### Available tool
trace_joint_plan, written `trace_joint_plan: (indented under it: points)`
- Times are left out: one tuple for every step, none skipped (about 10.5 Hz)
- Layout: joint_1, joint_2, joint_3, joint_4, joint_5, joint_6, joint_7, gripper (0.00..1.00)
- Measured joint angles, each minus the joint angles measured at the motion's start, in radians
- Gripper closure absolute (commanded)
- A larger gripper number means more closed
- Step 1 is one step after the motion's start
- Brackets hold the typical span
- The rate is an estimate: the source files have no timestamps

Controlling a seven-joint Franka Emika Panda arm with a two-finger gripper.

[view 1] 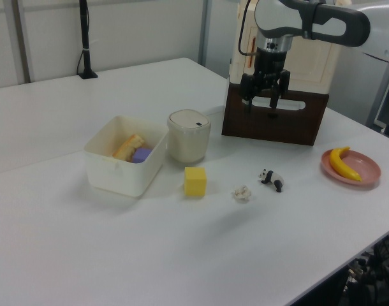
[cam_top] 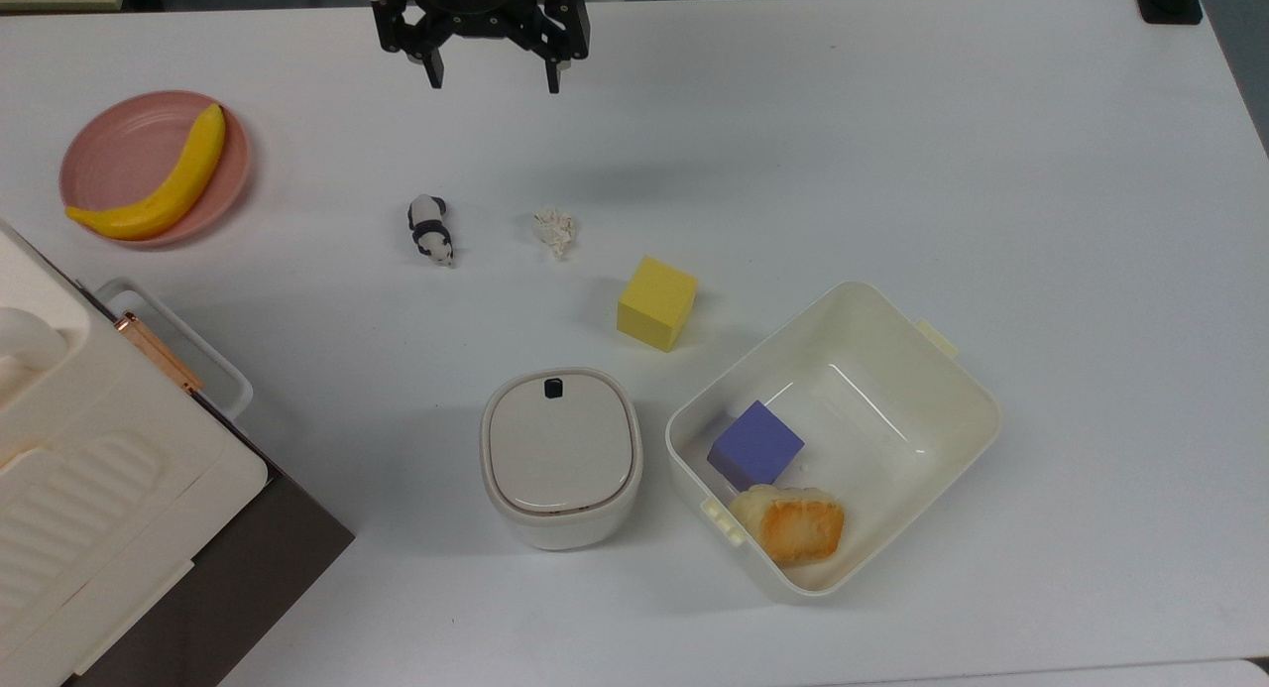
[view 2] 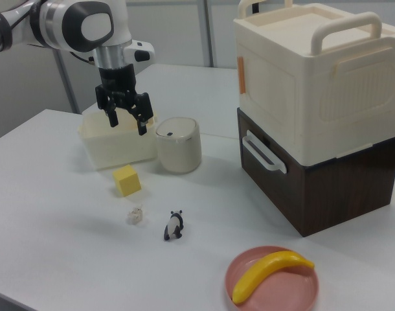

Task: Open the trash can

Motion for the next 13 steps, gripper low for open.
trace_joint_plan:
  points:
    - [-0.003,-0.004,0.0,0.0,0.0,-0.001,0.0,0.0]
    - [-0.004,-0.004,0.0,0.0,0.0,-0.012,0.0,0.0]
    - [-0.004,-0.004,0.0,0.0,0.0,-0.026,0.0,0.0]
    - [-0.004,-0.004,0.0,0.0,0.0,-0.027,0.0,0.0]
    - [-0.004,-0.004,0.0,0.0,0.0,-0.027,0.0,0.0]
    - [-0.004,-0.004,0.0,0.0,0.0,-0.027,0.0,0.0]
    - [-0.004,-0.004,0.0,0.0,0.0,-0.027,0.0,0.0]
    - [-0.004,-0.004,0.0,0.0,0.0,-0.027,0.0,0.0]
    - [-0.004,-0.004,0.0,0.0,0.0,-0.027,0.0,0.0]
    - [-0.004,-0.004,0.0,0.0,0.0,-0.027,0.0,0.0]
    - [-0.004,-0.004,0.0,0.0,0.0,-0.027,0.0,0.0]
    - [-0.004,-0.004,0.001,0.0,0.0,-0.027,0.0,0.0]
    - [-0.004,-0.004,0.001,-0.001,0.0,-0.027,0.0,0.0]
